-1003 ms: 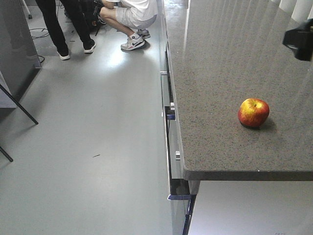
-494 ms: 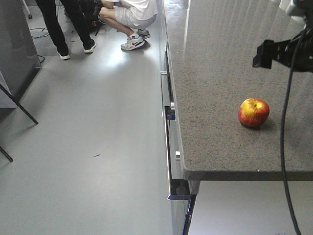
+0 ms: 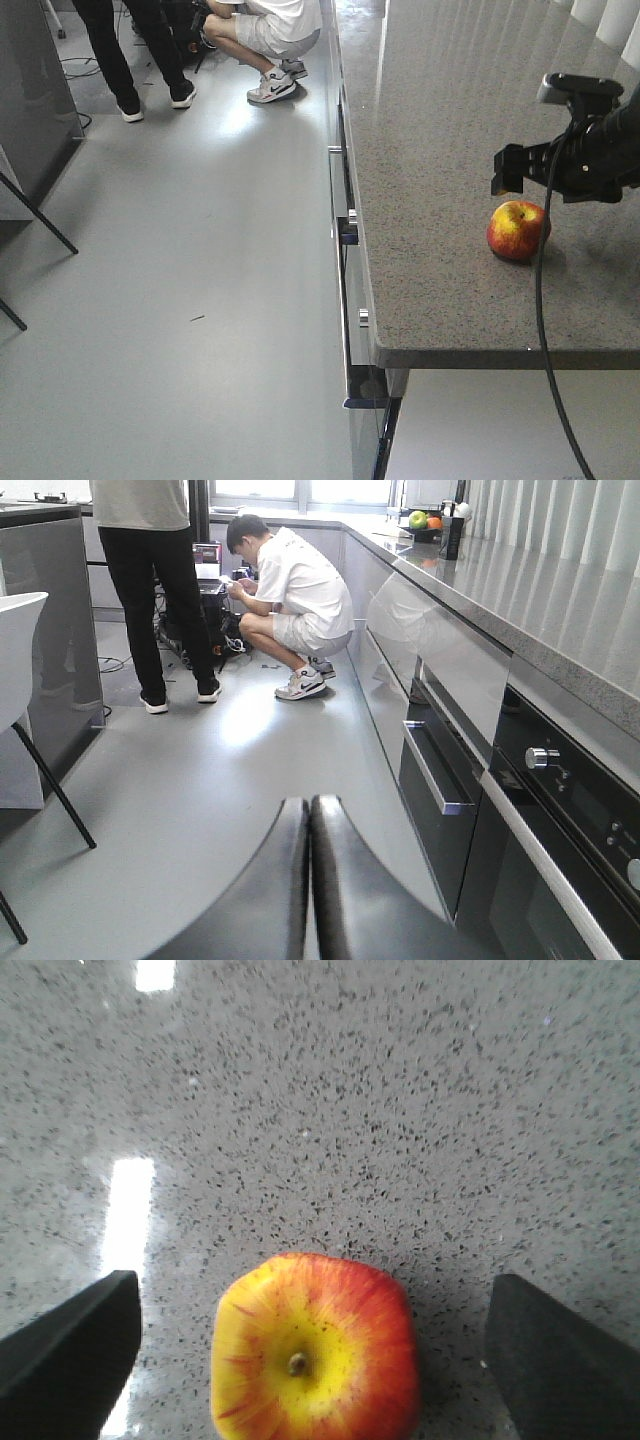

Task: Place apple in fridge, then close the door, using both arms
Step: 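Lower the open right gripper over the apple and close on it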

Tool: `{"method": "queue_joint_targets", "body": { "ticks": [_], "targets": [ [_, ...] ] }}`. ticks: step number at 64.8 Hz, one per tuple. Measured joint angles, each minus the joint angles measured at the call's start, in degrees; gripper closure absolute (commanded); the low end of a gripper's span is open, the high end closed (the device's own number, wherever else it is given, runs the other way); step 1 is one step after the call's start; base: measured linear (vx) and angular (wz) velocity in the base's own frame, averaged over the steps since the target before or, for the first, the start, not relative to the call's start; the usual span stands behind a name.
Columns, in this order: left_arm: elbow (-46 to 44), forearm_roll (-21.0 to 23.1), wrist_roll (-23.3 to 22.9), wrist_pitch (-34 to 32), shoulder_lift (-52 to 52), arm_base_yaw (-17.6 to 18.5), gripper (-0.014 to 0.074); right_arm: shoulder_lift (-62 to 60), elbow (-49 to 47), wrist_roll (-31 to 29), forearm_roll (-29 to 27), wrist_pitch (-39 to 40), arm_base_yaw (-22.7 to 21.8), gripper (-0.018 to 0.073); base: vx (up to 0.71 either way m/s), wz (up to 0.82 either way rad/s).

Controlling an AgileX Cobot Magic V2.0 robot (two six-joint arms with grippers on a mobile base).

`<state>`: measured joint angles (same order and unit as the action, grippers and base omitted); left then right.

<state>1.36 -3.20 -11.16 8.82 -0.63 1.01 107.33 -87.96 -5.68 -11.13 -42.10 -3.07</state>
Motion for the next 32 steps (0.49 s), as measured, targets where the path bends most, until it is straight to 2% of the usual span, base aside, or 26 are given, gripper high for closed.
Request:
{"method": "queue_joint_targets", "body": {
  "ticks": [32],
  "targets": [
    [0.00, 0.00, 0.00, 0.00, 0.00, 0.00, 0.0603, 5.43, -0.23, -2.58, -2.38, -0.76, 0.00, -0.0054, 0.00, 0.00]
  ]
}}
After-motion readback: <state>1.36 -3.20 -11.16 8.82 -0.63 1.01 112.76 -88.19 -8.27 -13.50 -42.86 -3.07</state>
